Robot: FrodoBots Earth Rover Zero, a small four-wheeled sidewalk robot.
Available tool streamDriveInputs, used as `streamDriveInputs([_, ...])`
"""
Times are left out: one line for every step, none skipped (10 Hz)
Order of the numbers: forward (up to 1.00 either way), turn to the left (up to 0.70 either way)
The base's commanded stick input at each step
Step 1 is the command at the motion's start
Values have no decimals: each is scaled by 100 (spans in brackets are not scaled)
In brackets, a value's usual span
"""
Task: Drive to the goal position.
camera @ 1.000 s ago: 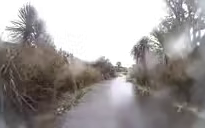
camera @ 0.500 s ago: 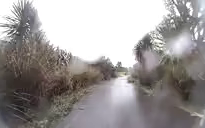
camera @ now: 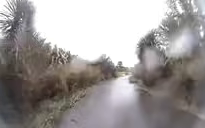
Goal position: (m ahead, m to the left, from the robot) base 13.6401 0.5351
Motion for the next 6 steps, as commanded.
streamDriveInputs([85,0])
streamDriveInputs([85,0])
streamDriveInputs([85,0])
streamDriveInputs([85,0])
streamDriveInputs([85,0])
streamDriveInputs([85,0])
